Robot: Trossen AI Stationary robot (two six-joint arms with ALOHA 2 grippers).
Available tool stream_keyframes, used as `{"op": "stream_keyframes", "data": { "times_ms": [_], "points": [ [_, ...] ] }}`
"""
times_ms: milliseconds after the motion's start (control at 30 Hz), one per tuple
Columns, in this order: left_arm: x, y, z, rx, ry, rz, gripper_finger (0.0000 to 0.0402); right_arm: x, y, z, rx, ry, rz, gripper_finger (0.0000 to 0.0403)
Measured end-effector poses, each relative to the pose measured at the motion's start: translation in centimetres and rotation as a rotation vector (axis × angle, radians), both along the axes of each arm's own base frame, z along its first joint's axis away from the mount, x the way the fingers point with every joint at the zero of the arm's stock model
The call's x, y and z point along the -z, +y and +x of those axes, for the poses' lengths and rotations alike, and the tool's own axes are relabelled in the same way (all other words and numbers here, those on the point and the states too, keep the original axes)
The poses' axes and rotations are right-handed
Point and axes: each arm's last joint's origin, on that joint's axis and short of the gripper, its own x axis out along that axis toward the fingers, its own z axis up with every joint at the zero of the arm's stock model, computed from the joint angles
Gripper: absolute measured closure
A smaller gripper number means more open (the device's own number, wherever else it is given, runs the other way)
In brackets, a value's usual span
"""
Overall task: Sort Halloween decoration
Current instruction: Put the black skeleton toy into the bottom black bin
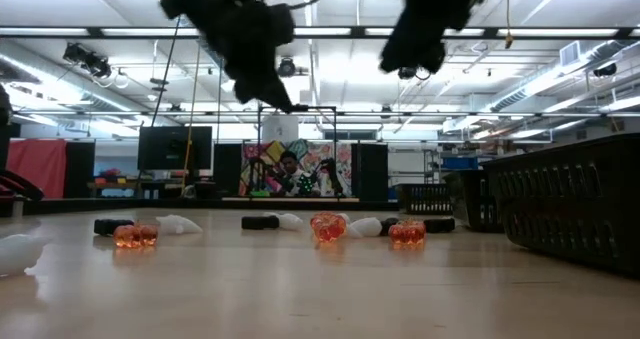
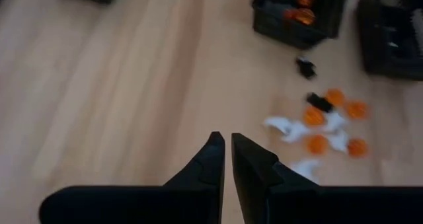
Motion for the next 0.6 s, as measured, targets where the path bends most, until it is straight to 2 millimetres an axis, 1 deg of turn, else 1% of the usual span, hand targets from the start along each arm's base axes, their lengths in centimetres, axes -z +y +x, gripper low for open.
{"op": "stream_keyframes", "data": {
  "times_ms": [167, 300, 433, 600],
  "points": [
    [2.0, -1.8, -3.4, -0.035, 0.030, -0.043, 0.0367, 3.0, -0.2, 3.1, 0.001, -0.030, 0.022, 0.0321],
    [3.3, -3.1, -5.5, -0.057, 0.028, -0.074, 0.0367, 5.2, -0.7, 5.0, 0.008, -0.025, 0.046, 0.0314],
    [3.7, -4.4, -6.9, -0.036, -0.015, -0.112, 0.0367, 6.4, -1.3, 7.3, -0.020, 0.000, 0.040, 0.0297],
    [4.3, -5.4, -8.2, -0.075, 0.011, -0.114, 0.0367, 7.5, -2.3, 10.4, -0.083, 0.001, -0.009, 0.0265]
  ]
}}
